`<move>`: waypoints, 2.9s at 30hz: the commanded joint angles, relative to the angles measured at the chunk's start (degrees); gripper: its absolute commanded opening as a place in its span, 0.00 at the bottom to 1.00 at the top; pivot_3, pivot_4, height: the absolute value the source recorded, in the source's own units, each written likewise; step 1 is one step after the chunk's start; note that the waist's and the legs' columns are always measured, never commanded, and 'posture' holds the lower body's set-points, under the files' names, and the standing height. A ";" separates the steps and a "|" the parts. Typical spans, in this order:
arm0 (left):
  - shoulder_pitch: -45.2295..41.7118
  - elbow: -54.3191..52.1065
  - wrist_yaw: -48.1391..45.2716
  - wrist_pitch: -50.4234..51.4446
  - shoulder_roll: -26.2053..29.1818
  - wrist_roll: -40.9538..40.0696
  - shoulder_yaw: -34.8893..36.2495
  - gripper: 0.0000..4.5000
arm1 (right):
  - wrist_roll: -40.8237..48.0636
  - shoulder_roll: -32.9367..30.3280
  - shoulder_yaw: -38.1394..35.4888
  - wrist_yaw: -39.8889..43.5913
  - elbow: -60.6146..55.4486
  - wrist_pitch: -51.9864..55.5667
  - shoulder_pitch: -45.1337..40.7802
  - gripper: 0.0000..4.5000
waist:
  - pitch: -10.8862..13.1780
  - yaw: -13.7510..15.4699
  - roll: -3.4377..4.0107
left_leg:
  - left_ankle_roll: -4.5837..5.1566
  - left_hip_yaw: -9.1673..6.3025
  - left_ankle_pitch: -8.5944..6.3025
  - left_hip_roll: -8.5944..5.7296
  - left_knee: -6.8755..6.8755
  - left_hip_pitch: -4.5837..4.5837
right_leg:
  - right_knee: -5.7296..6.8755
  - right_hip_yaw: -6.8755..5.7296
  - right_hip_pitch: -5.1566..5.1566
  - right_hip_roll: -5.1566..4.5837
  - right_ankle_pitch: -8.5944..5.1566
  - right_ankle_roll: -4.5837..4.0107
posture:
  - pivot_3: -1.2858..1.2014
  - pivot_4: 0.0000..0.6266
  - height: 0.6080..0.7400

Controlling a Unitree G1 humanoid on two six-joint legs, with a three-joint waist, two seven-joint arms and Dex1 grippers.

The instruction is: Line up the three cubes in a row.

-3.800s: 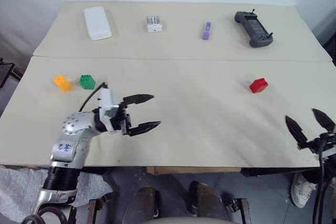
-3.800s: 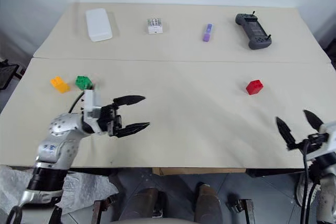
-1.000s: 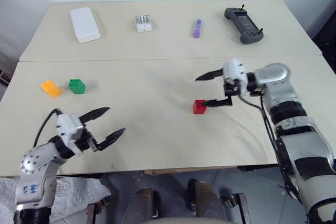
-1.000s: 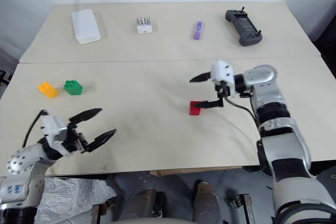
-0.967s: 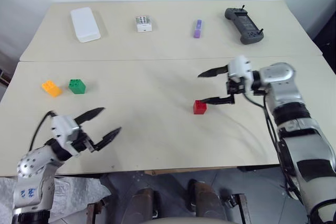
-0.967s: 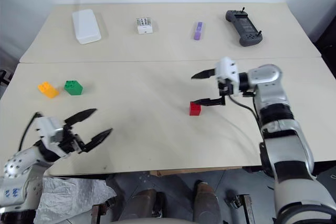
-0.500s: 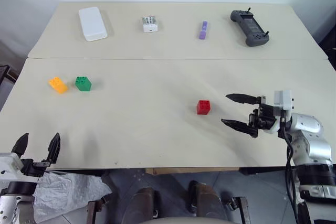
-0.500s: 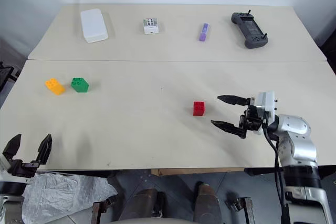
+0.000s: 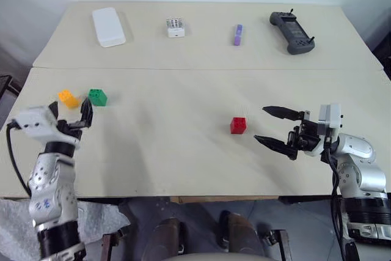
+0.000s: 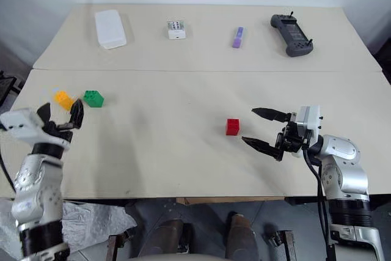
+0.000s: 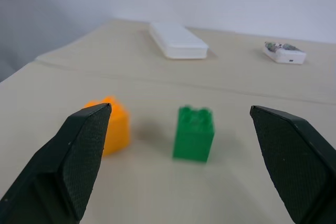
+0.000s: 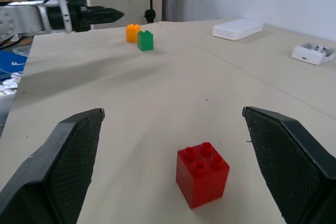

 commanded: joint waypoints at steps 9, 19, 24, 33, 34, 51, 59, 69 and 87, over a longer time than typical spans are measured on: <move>-11.22 15.33 2.90 -4.93 -0.79 5.21 -2.93 1.00 | 1.16 1.02 -1.06 -4.40 -7.64 2.27 3.75 0.98 | 0.03 0.77 -0.12 | 0.04 0.01 0.03 0.03 0.07 -0.04 | -0.04 -0.27 0.06 0.03 0.00 0.00 | 0.52 0.24 1.00; -15.28 23.64 -1.08 -6.47 0.59 5.41 -4.12 0.60 | 1.32 1.45 -1.00 -6.64 -9.76 2.75 5.04 1.00 | 0.03 0.41 -0.14 | 0.05 0.04 0.05 0.01 0.10 -0.01 | -0.02 -0.25 0.09 0.03 0.01 0.03 | 0.52 0.24 1.00; -16.08 24.37 -8.81 -11.04 1.02 3.20 -4.62 0.33 | 1.39 0.83 -2.16 -6.64 -10.41 2.06 7.00 1.00 | 0.03 0.63 -0.15 | 0.05 0.02 0.05 0.01 0.11 -0.02 | -0.02 -0.27 0.09 0.02 0.01 0.03 | 0.52 0.24 1.00; -23.04 22.38 -61.93 -5.77 10.54 -8.09 -19.06 0.33 | 3.21 -5.40 -10.80 -3.44 -12.80 2.77 17.68 1.00 | 0.04 0.45 -0.16 | 0.06 0.14 0.05 -0.04 0.12 0.01 | -0.05 -0.25 0.14 0.03 0.01 0.03 | 0.52 0.24 1.00; -25.02 24.88 -65.10 -6.46 10.57 -6.68 -21.23 0.33 | 3.18 -5.77 -11.38 -3.09 -12.51 2.68 18.40 1.00 | 0.04 0.38 -0.16 | 0.05 0.20 0.05 -0.10 0.12 0.06 | -0.06 -0.27 0.19 0.06 0.00 0.04 | 0.52 0.24 1.00; -43.96 66.56 -75.61 -32.04 -2.59 8.87 -29.28 0.33 | 3.24 -3.88 -12.58 -6.87 -17.46 2.18 22.51 1.00 | 0.13 0.59 -0.31 | 0.08 0.20 0.14 -0.05 0.12 -0.07 | -0.09 -0.28 0.07 0.07 0.02 0.08 | 0.52 0.24 1.00; -46.49 71.68 -74.06 -34.87 -3.69 11.30 -27.82 0.33 | 3.62 -3.62 -12.34 -8.09 -19.74 2.52 24.49 1.00 | 0.15 0.56 -0.34 | 0.24 0.16 0.14 -0.08 0.16 -0.14 | -0.10 -0.26 0.06 -0.04 0.08 0.18 | 0.52 0.24 1.00; -47.62 71.00 -76.12 -32.93 -1.94 11.05 -25.12 0.80 | 4.25 -4.07 -11.28 -7.89 -19.93 3.92 24.46 1.00 | 0.15 0.48 -0.35 | 0.25 0.15 0.14 -0.07 0.16 -0.14 | -0.09 -0.27 0.06 -0.04 0.08 0.18 | 0.52 0.24 1.00; 10.91 0.76 -33.82 -14.55 1.51 -5.52 9.57 0.97 | 2.45 2.50 2.64 -4.63 -12.60 5.36 2.92 1.00 | 0.15 -0.35 -0.29 | 0.11 -0.20 0.07 0.02 0.23 0.00 | -0.04 -0.10 0.17 -0.14 0.05 0.11 | 0.52 0.24 1.00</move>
